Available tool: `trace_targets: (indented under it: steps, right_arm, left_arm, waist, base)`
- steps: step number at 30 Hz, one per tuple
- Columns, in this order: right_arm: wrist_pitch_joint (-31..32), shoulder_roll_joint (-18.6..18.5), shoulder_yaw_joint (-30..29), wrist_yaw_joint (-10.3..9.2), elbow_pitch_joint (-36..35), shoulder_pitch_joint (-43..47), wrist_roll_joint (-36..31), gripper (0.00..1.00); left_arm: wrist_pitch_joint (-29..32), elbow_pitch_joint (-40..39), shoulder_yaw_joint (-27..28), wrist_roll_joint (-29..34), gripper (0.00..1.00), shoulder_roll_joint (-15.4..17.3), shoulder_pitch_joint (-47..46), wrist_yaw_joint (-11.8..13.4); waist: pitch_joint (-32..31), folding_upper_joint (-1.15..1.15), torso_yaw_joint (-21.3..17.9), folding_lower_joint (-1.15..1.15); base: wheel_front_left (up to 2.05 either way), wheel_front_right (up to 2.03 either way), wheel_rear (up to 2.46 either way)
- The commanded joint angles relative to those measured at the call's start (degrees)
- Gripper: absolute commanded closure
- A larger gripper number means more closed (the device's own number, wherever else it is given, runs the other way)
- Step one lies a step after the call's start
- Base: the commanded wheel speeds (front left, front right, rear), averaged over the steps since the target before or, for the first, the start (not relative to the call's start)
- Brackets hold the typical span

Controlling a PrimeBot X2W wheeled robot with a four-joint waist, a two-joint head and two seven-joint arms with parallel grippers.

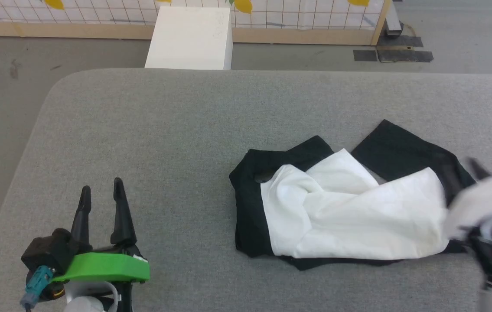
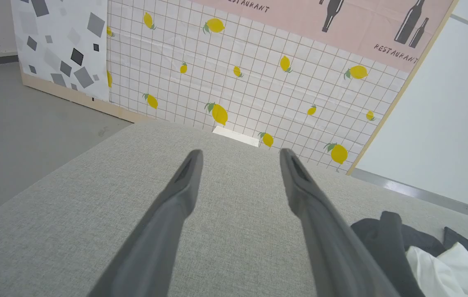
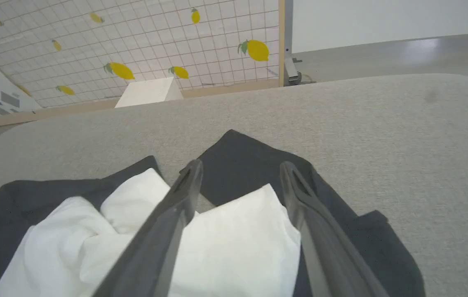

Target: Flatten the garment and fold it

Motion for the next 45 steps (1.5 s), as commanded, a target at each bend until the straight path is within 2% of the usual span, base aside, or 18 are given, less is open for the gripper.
trace_targets:
  steps: [1, 6, 12, 14, 15, 17, 18, 19, 20, 24, 29, 36, 43, 44, 45]
  right_arm:
    - [1.3, 0.4, 3.7, -0.06, 1.5, -2.3, -0.7, 0.00]
    - [8.1, -0.4, 15.4, -0.06, 10.5, -9.0, -6.7, 0.00]
    - [12.5, -2.5, 21.6, -0.06, 22.6, -18.3, -14.5, 0.00]
    - [13.9, -3.1, 22.9, -0.06, 26.5, -20.2, -15.9, 0.00]
    - [16.6, -3.6, 25.2, -0.06, 31.3, -21.3, -15.4, 0.00]
    - [19.1, -4.0, 27.7, -0.06, 33.7, -21.3, -13.5, 0.00]
    - [20.6, -4.5, 28.7, -0.06, 34.6, -21.5, -12.4, 0.13]
    - [21.0, -5.0, 29.2, -0.06, 34.8, -21.8, -11.4, 0.79]
    - [20.8, -5.6, 29.3, -0.06, 34.6, -22.6, -10.6, 1.00]
    - [17.6, -7.4, 27.3, -0.06, 33.3, -27.6, -9.8, 1.00]
    - [11.8, -7.0, 23.3, -0.06, 33.7, -36.2, -11.9, 1.00]
    - [2.4, -6.5, 18.3, -0.06, 38.2, -46.6, -19.2, 1.00]
    - [-7.1, -4.0, 14.0, -0.06, 43.5, -52.2, -24.4, 1.00]
    - [-7.3, -3.6, 13.5, -0.06, 45.0, -52.5, -24.7, 0.70]
    - [-7.7, -3.4, 13.3, -0.06, 45.8, -52.7, -25.1, 0.00]
  left_arm:
    - [-0.2, -0.4, -0.3, -0.2, 0.00, -0.1, -0.3, 0.1]
    - [-0.2, -0.5, -1.1, -0.2, 0.00, -0.1, -1.7, 0.0]
    - [-0.2, -0.2, -1.9, -0.8, 0.00, -0.1, -2.9, -0.3]
    - [-0.2, -0.1, -2.0, -1.0, 0.00, -0.1, -3.2, -0.4]
    - [-0.2, 0.2, -2.4, -1.4, 0.00, -0.1, -3.6, -0.4]
    - [-0.2, 0.3, -2.6, -1.6, 0.00, -0.1, -3.7, -0.3]
    - [-0.2, 0.4, -2.7, -1.7, 0.00, -0.1, -3.7, -0.3]
    - [-0.2, 0.4, -2.8, -1.8, 0.00, -0.1, -3.8, -0.2]
    - [-0.2, 0.5, -2.8, -1.8, 0.00, -0.1, -3.8, -0.2]
    - [-0.2, 0.6, -3.3, -2.1, 0.00, -0.1, -4.2, -0.1]
    - [-0.2, 0.7, -4.3, -2.4, 0.00, -0.1, -5.2, -0.3]
    - [-0.2, 1.1, -5.5, -2.9, 0.00, -0.1, -6.7, -0.6]
    - [-0.2, 1.4, -5.8, -3.0, 0.00, -0.1, -7.1, -0.7]
    - [-0.2, 1.4, -5.8, -2.9, 0.00, -0.1, -7.1, -0.7]
    - [-0.2, 1.5, -5.7, -2.9, 0.00, -0.1, -7.0, -0.6]
  waist:
    - [0.8, 0.00, 0.4, 0.00]
    - [3.3, 0.00, 2.2, 0.00]
    - [6.2, 0.00, 4.9, 0.00]
    - [6.8, 0.00, 5.6, 0.00]
    - [7.4, 0.00, 6.6, 0.00]
    - [7.6, 0.00, 6.9, 0.00]
    - [7.6, 0.00, 7.0, 0.00]
    - [7.6, 0.00, 7.1, 0.00]
    - [7.7, 0.00, 7.2, 0.00]
    - [8.0, 0.00, 7.4, 0.00]
    - [8.8, 0.00, 8.1, 0.00]
    - [10.5, 0.00, 9.8, 0.00]
    - [11.7, 0.00, 10.5, 0.00]
    - [11.6, 0.00, 10.4, 0.00]
    - [11.5, 0.00, 10.3, 0.00]
  base:
    - [0.00, 0.00, 0.00]
    - [0.00, 0.00, 0.00]
    - [0.00, 0.00, 0.00]
    - [0.00, 0.00, 0.00]
    - [0.00, 0.00, 0.00]
    - [0.00, 0.00, 0.00]
    - [0.00, 0.00, 0.00]
    - [0.00, 0.00, 0.00]
    - [0.00, 0.00, 0.00]
    - [0.00, 0.00, 0.00]
    - [0.00, 0.00, 0.00]
    - [0.00, 0.00, 0.00]
    - [0.00, 0.00, 0.00]
    - [0.00, 0.00, 0.00]
    - [0.00, 0.00, 0.00]
